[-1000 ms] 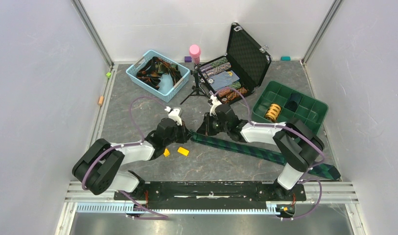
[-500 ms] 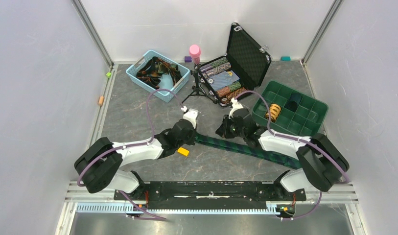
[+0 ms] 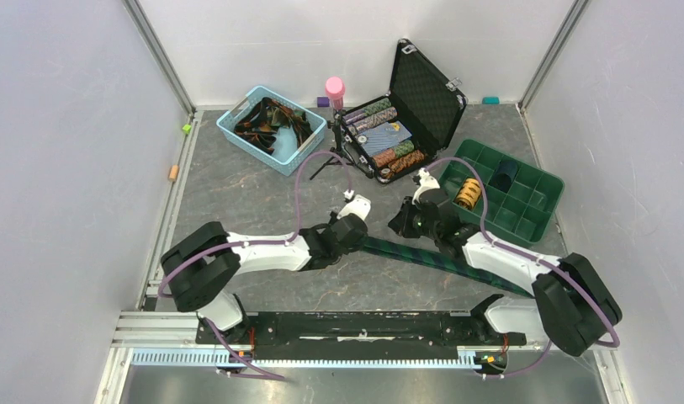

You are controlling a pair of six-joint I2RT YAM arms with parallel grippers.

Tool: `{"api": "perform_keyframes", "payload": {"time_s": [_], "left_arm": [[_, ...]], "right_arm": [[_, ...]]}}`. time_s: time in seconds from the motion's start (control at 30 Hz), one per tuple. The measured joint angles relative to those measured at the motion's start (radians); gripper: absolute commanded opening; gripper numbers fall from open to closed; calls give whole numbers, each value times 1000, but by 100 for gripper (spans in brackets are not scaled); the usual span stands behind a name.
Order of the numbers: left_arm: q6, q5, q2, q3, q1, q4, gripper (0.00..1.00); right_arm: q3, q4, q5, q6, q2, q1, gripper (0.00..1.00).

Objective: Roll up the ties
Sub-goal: Roll the tie at the center of the board.

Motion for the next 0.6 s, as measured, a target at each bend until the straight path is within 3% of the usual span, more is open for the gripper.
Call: {"api": "perform_keyframes", "payload": {"time_s": [0.53, 0.6], "left_arm": [[51, -269, 231, 213, -164, -194, 2], [51, -284, 249, 231, -174, -213, 6]], "right_arm": [[-3, -169, 181, -39, -229, -77, 22], [-3, -182, 196, -44, -246, -84, 22]]}}
